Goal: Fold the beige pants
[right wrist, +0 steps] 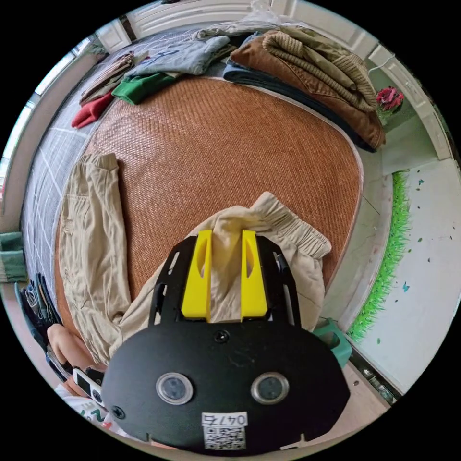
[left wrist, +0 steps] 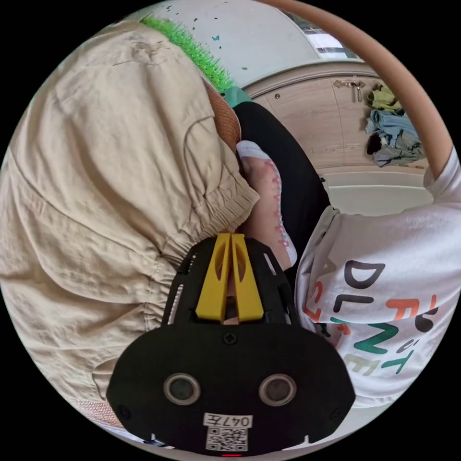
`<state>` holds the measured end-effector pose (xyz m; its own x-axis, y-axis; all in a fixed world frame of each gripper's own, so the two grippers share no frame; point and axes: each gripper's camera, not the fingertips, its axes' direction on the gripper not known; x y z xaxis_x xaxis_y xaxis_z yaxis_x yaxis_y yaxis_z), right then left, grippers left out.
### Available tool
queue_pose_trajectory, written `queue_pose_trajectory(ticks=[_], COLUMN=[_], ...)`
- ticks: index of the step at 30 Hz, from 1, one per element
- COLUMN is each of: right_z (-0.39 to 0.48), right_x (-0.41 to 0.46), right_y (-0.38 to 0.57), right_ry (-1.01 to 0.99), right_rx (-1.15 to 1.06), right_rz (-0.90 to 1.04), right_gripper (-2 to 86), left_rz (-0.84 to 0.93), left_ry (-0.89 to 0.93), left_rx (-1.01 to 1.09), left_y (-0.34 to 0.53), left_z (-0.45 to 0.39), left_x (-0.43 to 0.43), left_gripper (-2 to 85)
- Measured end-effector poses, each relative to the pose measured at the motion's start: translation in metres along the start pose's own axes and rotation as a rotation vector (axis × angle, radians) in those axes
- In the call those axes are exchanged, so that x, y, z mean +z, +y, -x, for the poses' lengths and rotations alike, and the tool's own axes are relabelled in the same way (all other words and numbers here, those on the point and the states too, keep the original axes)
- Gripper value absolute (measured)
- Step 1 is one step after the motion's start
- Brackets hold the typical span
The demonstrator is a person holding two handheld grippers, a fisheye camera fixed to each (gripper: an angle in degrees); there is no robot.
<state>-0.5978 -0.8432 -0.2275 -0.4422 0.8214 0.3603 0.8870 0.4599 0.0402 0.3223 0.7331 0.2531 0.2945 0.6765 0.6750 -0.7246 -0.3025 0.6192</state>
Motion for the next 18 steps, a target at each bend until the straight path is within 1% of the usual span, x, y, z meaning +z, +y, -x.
queue_pose_trajectory(ticks=[4,7,8,9,10,11,12,14,16,18], right_z=[0.011,0.009,0.016,0.03,0.04,0.062,0.085,0.115,0.133,0.146], right_x=[0.003,-0.007,-0.022,-0.035,-0.041,-0.048,-0.049,-0.042,-0.033,-0.016], right_y=[-0.013,-0.004,0.008,0.021,0.027,0.036,0.04,0.041,0.038,0.029], right_ry=[-0.038,0.034,0.049,0.045,0.04,0.015,-0.033,-0.095,-0.123,-0.102], right_rx=[-0.074,0.013,0.01,-0.044,-0.086,-0.192,-0.309,-0.417,-0.433,-0.411], right_rz=[-0.057,-0.105,-0.193,-0.272,-0.302,-0.334,-0.321,-0.264,-0.239,-0.212], right_gripper=[5.1,5.1,4.9,4.8,4.7,4.4,4.4,4.4,4.2,3.8], left_rz=[0.006,-0.008,-0.057,-0.128,-0.171,-0.263,-0.352,-0.437,-0.455,-0.414], left_ry=[0.007,0.039,0.073,0.107,0.118,0.127,0.129,0.106,0.034,-0.047], left_rx=[0.019,0.052,0.086,0.119,0.131,0.133,0.112,0.041,-0.046,-0.126], left_y=[-0.006,-0.007,-0.005,-0.002,0.0,0.006,0.013,0.024,0.032,0.033], left_z=[-0.002,-0.004,-0.008,-0.011,-0.012,-0.011,-0.007,0.003,0.011,0.016], left_x=[0.005,0.004,-0.003,-0.014,-0.021,-0.034,-0.046,-0.057,-0.058,-0.052], left_gripper=[-1.0,-1.0,-1.0,-1.0,-1.0,-1.0,-1.0,-1.0,-1.0,-1.0])
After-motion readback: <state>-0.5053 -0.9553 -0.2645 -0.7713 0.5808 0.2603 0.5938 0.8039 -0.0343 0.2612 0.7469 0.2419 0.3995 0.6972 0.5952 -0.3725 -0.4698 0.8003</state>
